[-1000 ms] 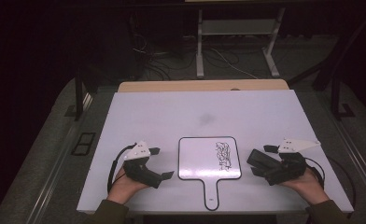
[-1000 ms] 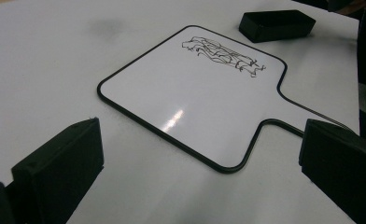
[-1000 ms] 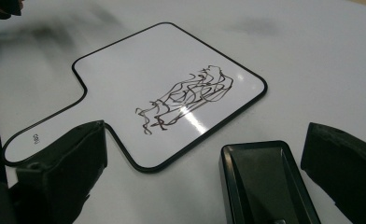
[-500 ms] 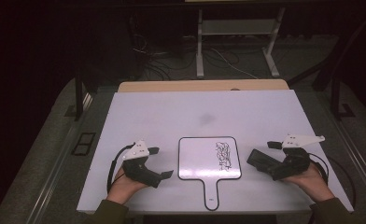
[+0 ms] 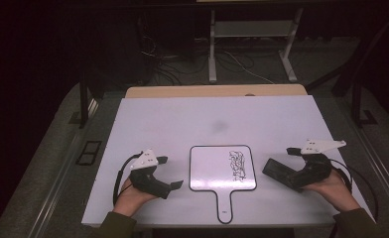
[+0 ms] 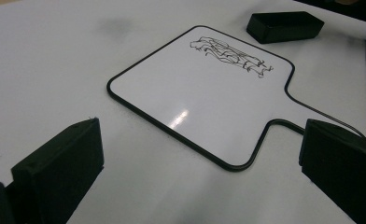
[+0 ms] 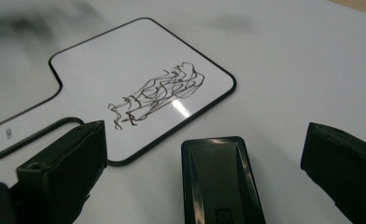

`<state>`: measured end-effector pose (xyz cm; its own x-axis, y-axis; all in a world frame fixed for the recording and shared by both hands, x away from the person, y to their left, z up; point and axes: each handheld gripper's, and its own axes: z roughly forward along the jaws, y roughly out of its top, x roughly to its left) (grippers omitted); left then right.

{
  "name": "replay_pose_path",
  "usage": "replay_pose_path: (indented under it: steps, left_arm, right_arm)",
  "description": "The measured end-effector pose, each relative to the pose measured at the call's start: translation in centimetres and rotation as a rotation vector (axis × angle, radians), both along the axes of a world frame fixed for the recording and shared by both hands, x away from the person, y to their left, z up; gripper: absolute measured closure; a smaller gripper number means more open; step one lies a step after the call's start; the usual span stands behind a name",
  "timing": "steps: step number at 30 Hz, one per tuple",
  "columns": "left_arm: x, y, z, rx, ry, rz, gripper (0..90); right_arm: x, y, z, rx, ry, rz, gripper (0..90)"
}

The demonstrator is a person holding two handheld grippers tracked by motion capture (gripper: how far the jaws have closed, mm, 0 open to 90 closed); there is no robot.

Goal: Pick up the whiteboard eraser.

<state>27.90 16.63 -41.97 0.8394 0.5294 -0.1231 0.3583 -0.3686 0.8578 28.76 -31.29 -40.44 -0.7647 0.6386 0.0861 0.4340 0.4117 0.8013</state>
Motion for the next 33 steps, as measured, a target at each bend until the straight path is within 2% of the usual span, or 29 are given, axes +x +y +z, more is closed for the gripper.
replay_pose_path:
  steps: [13,21,23,31,32,33]
  left_arm:
    - [0.0,0.2,-0.2,0.0,0.003,0.008,0.0]
    - [-0.1,0.0,-0.3,0.009,0.003,-0.01,0.0]
    - [-0.2,-0.1,-0.3,0.013,0.004,-0.012,0.0]
    - [-0.1,0.0,-0.3,0.009,0.0,-0.008,0.0]
    - [-0.1,0.0,-0.3,0.009,0.0,-0.008,0.0]
    - [-0.1,0.0,-0.3,0.007,-0.001,-0.008,0.0]
  right_arm:
    - [0.0,-0.4,-1.0,-0.095,0.041,0.003,0.0]
    - [0.0,-0.4,-1.5,-0.148,0.068,0.007,0.0]
    - [0.0,-0.4,-1.6,-0.16,0.077,0.018,4.3]
    - [0.1,-0.5,-1.8,-0.189,0.086,0.008,6.8]
    - [0.1,-0.5,-1.7,-0.19,0.093,0.013,14.4]
    - [0.2,-0.6,-1.8,-0.192,0.099,0.014,14.5]
